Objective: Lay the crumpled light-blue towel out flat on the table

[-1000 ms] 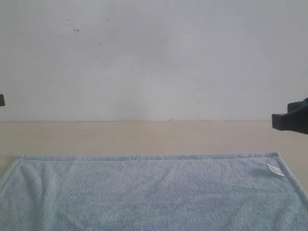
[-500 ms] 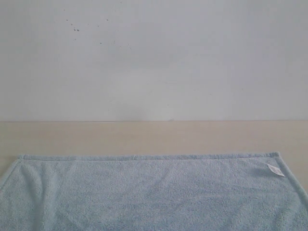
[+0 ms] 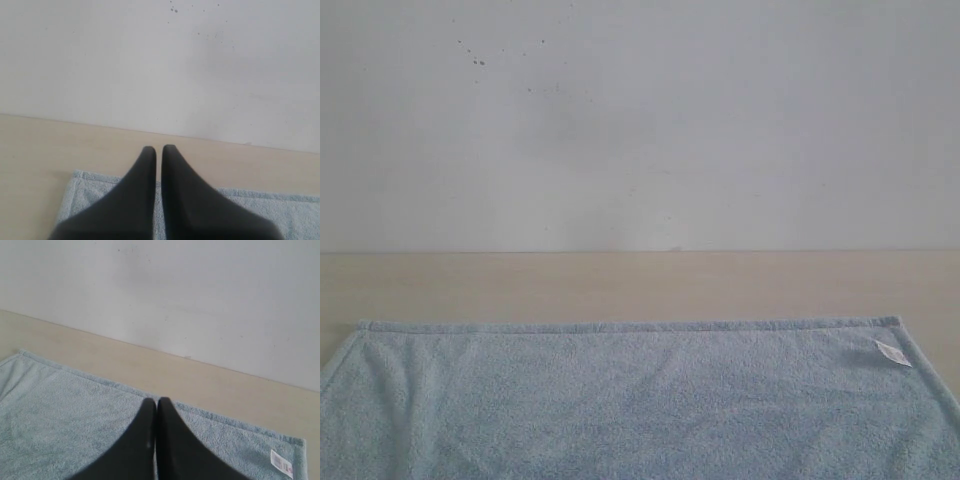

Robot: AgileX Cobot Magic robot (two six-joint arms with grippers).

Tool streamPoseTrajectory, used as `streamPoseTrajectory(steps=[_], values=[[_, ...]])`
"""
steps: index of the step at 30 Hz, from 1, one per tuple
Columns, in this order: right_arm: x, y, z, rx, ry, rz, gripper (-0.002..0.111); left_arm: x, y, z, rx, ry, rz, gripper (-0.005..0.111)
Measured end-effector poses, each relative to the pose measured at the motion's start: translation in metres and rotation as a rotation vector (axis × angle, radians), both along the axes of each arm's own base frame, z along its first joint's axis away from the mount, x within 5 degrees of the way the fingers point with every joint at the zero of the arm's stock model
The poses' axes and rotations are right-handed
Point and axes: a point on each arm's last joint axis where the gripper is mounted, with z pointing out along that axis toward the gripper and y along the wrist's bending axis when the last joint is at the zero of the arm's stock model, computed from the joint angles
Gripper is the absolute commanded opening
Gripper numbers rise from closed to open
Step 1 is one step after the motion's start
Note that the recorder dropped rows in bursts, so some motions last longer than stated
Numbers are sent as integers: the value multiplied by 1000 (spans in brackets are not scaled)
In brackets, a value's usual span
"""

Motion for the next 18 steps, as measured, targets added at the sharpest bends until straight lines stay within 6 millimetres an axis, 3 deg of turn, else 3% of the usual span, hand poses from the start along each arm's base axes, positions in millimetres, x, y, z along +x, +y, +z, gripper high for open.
streamPoseTrajectory(steps=[18], values=[[0,0,0,16,7,-3,0,0,0,0,0,-1,-1,4]])
